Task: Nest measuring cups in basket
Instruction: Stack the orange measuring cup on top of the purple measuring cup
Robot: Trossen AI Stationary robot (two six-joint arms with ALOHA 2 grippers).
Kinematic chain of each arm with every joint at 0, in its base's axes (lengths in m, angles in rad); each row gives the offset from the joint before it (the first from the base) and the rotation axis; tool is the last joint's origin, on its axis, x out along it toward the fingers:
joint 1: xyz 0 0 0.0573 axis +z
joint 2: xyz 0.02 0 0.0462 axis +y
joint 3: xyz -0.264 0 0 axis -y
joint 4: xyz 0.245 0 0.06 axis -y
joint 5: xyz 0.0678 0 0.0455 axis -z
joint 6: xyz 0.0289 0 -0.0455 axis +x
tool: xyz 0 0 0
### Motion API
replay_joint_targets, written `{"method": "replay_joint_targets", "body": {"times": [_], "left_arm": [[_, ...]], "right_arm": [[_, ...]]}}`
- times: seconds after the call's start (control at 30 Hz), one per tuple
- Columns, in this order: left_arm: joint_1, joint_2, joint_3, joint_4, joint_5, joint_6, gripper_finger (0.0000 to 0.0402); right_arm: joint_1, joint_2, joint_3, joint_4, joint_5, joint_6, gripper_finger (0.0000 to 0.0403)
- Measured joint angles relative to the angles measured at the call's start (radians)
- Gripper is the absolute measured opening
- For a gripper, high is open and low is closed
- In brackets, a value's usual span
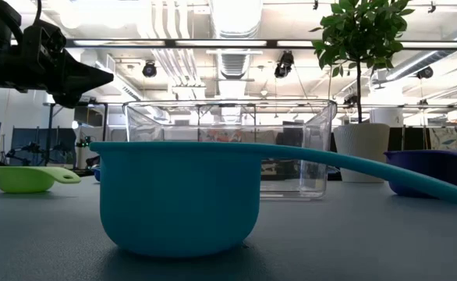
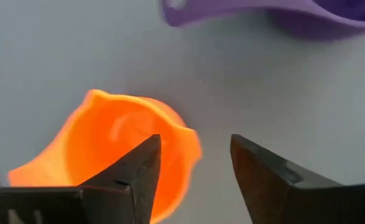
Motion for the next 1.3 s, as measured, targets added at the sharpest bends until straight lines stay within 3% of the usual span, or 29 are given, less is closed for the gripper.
{"method": "replay_joint_targets", "body": {"times": [0.5, 0.67, 0.83, 0.93, 1.3], "left_arm": [[0.0, 0.0, 0.0, 0.0, 0.0, 0.0, 0.0], [0.0, 0.0, 0.0, 0.0, 0.0, 0.0, 0.0], [0.0, 0.0, 0.0, 0.0, 0.0, 0.0, 0.0], [0.0, 0.0, 0.0, 0.0, 0.0, 0.0, 0.0], [0.0, 0.0, 0.0, 0.0, 0.0, 0.0, 0.0]], "right_arm": [[0.01, 0.045, -0.011, -0.027, -0.029, 0.044, 0.0167], [0.01, 0.076, -0.015, -0.024, -0.053, 0.036, 0.013], [0.01, 0.065, -0.013, -0.022, -0.051, 0.028, 0.0058], [0.01, 0.038, 0.0, -0.021, -0.012, 0.023, 0.0022], [-0.081, -0.127, 0.095, -0.088, 0.212, -0.124, 0.0015]]}}
